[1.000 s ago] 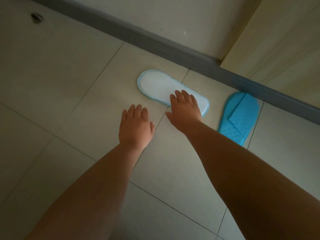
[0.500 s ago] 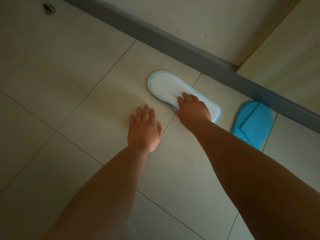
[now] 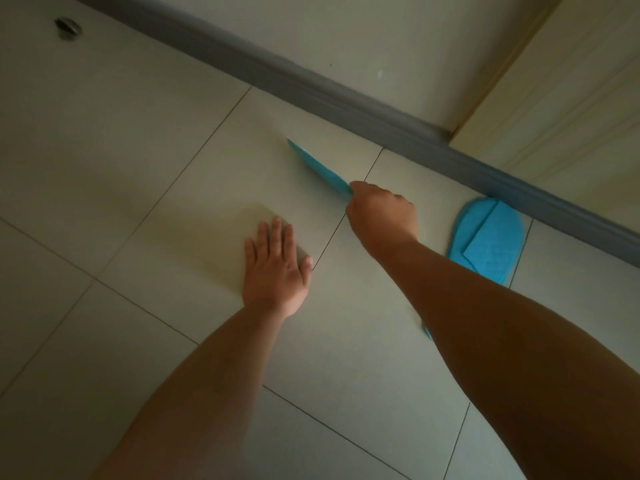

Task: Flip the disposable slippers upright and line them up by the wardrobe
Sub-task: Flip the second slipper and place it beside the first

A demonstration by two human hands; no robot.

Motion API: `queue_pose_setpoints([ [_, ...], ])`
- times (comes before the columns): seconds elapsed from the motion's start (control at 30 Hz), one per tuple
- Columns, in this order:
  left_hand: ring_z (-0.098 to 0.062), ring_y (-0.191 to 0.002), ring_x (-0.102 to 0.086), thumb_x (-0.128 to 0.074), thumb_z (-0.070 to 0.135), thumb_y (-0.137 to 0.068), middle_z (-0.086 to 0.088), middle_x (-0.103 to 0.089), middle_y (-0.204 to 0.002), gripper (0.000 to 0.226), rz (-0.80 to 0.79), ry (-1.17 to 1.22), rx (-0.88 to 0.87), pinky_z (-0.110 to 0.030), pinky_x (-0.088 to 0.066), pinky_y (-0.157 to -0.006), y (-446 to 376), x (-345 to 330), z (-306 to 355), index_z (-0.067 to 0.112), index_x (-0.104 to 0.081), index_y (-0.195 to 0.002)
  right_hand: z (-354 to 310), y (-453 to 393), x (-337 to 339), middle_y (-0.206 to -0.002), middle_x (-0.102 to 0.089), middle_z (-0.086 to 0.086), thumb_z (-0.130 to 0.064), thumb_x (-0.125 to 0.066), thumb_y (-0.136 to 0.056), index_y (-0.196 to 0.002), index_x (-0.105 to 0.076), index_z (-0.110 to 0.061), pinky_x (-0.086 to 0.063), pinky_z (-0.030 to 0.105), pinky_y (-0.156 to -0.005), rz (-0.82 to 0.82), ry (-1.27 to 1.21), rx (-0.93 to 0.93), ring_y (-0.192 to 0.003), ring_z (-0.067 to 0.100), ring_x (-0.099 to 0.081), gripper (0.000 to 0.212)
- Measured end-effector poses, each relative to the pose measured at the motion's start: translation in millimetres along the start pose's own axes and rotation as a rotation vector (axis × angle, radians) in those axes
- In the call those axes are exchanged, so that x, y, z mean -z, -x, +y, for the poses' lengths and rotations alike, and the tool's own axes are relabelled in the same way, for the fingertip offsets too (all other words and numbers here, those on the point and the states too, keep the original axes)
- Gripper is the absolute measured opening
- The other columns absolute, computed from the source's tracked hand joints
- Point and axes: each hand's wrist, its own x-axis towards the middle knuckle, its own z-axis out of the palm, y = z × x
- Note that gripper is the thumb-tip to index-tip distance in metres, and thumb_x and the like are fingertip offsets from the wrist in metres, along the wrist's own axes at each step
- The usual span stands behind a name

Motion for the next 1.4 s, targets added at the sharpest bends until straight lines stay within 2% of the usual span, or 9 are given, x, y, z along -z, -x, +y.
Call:
queue_pose_setpoints([
  [0.1, -0.034, -0.147, -0.003, -0.025, 0.049, -0.094, -0.012, -0.007, -0.161, 0.069, -0.059, -0.004, -0.008, -0.051, -0.005, -0.118, 0, 4, 2, 0.01, -0.013, -0.15, -4, 10, 12, -0.075, -0.06, 0.002, -0.023, -0.036, -0.096, -0.106, -0.058, -0.018, -0.051, 0.035, -0.054, -0.011, -0.283, -0.189, -0.061, 0.021, -0.058, 0.025],
  [0.23, -0.034, -0.144, -0.019, -0.023, 0.043, -0.098, -0.017, -0.026, -0.155, 0.059, -0.094, 0.06, 0.012, -0.049, -0.017, -0.115, -6, 28, 13, 0.006, -0.031, -0.143, 0, 22, 21, -0.068, -0.053, -0.006, -0.018, -0.036, -0.092, -0.088, -0.059, -0.019, -0.032, 0.022, -0.046, 0.03, -0.592, -0.394, -0.057, 0.006, -0.048, 0.023],
  [0.3, -0.037, -0.113, -0.053, -0.023, 0.037, -0.096, -0.018, -0.06, -0.114, 0.046, 0.006, 0.279, 0.019, -0.045, -0.04, -0.092, -11, 47, 24, 0.007, -0.057, -0.107, 6, 29, 21, -0.064, -0.051, -0.003, -0.014, -0.038, -0.088, -0.082, -0.06, -0.012, -0.033, 0.022, -0.047, 0.014, -0.791, -0.538, -0.053, 0.011, -0.046, 0.024],
  [0.37, -0.033, -0.082, -0.057, -0.027, 0.034, -0.097, -0.01, -0.06, -0.08, 0.036, 0.011, 0.559, 0.082, -0.038, -0.042, -0.07, -14, 62, 39, 0.012, -0.052, -0.084, 12, 39, 22, -0.063, -0.05, 0.003, -0.013, -0.039, -0.087, -0.084, -0.062, -0.003, -0.036, 0.025, -0.049, 0.008, -0.976, -0.674, -0.054, 0.016, -0.044, 0.025],
  [0.57, -0.03, -0.087, -0.066, -0.044, 0.028, -0.092, -0.011, -0.071, -0.091, 0.029, -0.118, 0.817, 0.08, -0.045, -0.054, -0.082, -21, 84, 94, 0.009, -0.065, -0.094, 44, 74, 31, -0.088, -0.07, 0.018, -0.019, -0.049, -0.089, -0.084, -0.069, -0.013, -0.057, 0.05, -0.072, 0.057, -1.316, -0.911, -0.076, 0.028, -0.064, 0.022],
  [0.73, -0.027, -0.089, -0.066, -0.054, 0.027, -0.091, -0.01, -0.071, -0.095, 0.024, -0.116, 0.779, -0.008, -0.042, -0.052, -0.084, -12, 79, 146, 0.01, -0.067, -0.102, 91, 107, 38, -0.09, -0.069, 0.012, -0.02, -0.053, -0.091, -0.079, -0.066, -0.019, -0.056, 0.044, -0.079, 0.171, -1.21, -0.98, -0.084, 0.028, -0.065, 0.018],
  [0.9, -0.029, -0.089, -0.064, -0.058, 0.026, -0.09, -0.012, -0.072, -0.095, 0.021, -0.148, 0.693, -0.1, -0.034, -0.048, -0.077, 15, 61, 209, 0.01, -0.067, -0.1, 147, 149, 46, -0.098, -0.066, 0.001, -0.022, -0.053, -0.091, -0.12, -0.062, -0.014, -0.053, 0.04, -0.086, 0.194, -1.016, -0.985, -0.092, 0.022, -0.063, 0.031],
  [1.13, -0.033, -0.094, -0.063, -0.056, 0.028, -0.091, -0.012, -0.071, -0.099, 0.021, -0.199, 0.572, -0.183, -0.037, -0.048, -0.077, 43, 30, 279, 0.01, -0.066, -0.098, 207, 203, 46, -0.079, -0.064, 0.0, -0.02, -0.055, -0.088, -0.104, -0.068, -0.013, -0.051, 0.035, -0.068, 0.22, -0.775, -0.992, -0.077, 0.023, -0.061, 0.022],
  [1.4, -0.034, -0.091, -0.063, -0.052, 0.032, -0.092, -0.012, -0.07, -0.097, 0.025, -0.205, 0.411, -0.262, -0.039, -0.051, -0.075, 50, 6, 322, 0.012, -0.064, -0.098, 252, 224, 31, -0.089, -0.066, -0.005, -0.025, -0.053, -0.091, -0.126, -0.059, -0.02, -0.042, 0.026, -0.069, 0.178, -0.721, -1.027, -0.08, 0.014, -0.057, 0.036],
])
